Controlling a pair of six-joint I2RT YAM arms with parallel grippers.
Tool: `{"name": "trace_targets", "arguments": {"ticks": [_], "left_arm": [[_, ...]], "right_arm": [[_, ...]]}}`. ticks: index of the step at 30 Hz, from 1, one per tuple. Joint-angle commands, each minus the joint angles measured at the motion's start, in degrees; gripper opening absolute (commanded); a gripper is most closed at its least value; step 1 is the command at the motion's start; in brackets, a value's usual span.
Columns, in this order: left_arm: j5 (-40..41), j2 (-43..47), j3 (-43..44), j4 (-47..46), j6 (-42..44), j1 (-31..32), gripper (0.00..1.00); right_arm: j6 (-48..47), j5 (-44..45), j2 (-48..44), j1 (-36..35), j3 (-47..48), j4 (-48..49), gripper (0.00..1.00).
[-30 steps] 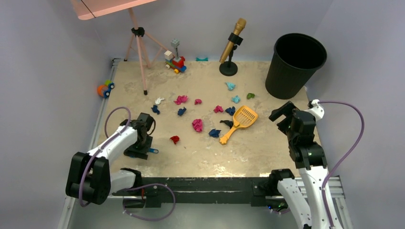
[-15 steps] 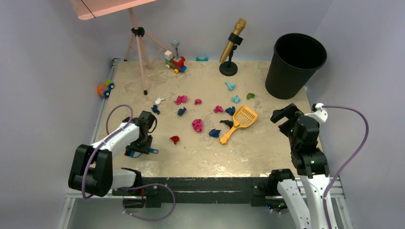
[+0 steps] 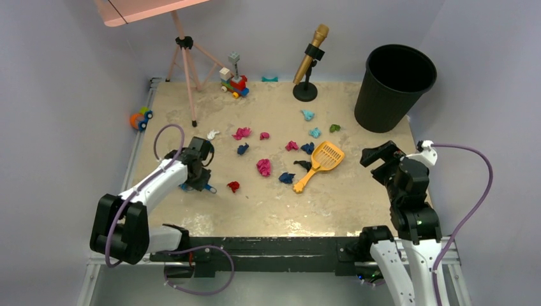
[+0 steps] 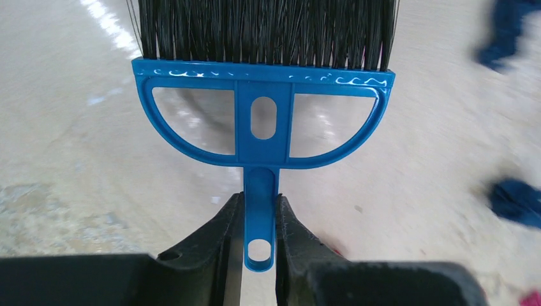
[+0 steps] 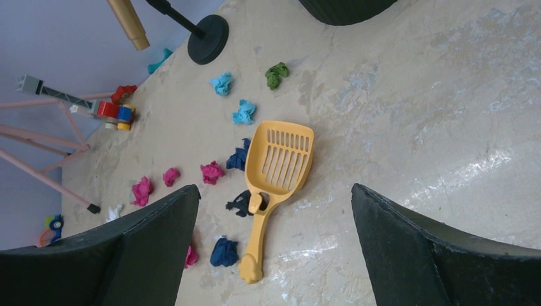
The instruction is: Sweep away the paper scraps from the table
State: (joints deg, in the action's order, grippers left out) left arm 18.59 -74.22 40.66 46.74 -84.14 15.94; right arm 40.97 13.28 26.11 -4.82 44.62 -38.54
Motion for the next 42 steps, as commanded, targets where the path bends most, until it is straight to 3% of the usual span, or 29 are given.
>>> {"name": "trace_targets", "arguments": {"ticks": [1,5,8,11,14,19,25,37,42], "left_arm": [[0.91,4.01,7.90,-3.64,18.47,1.45,0.06],[-7.60,6.28,12.21,-3.24,35.51,1.43,0.00],[-24.45,10.25,9.80,-10.76,48.09,1.46,0.01],[-43.76,13.46,5.48,-21.59,52.24,1.46,0.12],[-50.98,11.66,7.02,-23.54,54.68,4.81,0.12],[-48.52,6.05,14.61,-20.07,61.34,15.27,0.12],[-36.54,0.27,22.27,-15.58,67.93,27.49,0.12],[-25.01,-2.04,25.99,-16.13,75.82,37.44,0.12],[-22.07,-4.08,28.91,-14.04,78.36,39.30,0.12]], "right_arm": [[-0.30,-4.35,-0.47,-0.09,-0.35,2.18,0.93],[-3.24,-12.00,1.97,-0.02,-2.13,5.14,0.93],[-7.54,-24.56,5.26,-0.02,-4.32,11.07,0.92],[-7.86,-35.41,8.45,-0.01,-6.74,17.22,0.91],[-8.35,-42.89,11.52,-0.05,-7.30,21.92,0.90],[-11.02,-50.59,18.54,-0.23,-2.85,23.35,0.91],[-15.47,-51.20,28.07,-2.97,6.23,15.93,0.91],[-13.80,-54.73,39.02,-10.69,11.60,13.39,0.89],[-12.89,-56.00,42.62,-13.83,13.33,13.89,0.81]]}}
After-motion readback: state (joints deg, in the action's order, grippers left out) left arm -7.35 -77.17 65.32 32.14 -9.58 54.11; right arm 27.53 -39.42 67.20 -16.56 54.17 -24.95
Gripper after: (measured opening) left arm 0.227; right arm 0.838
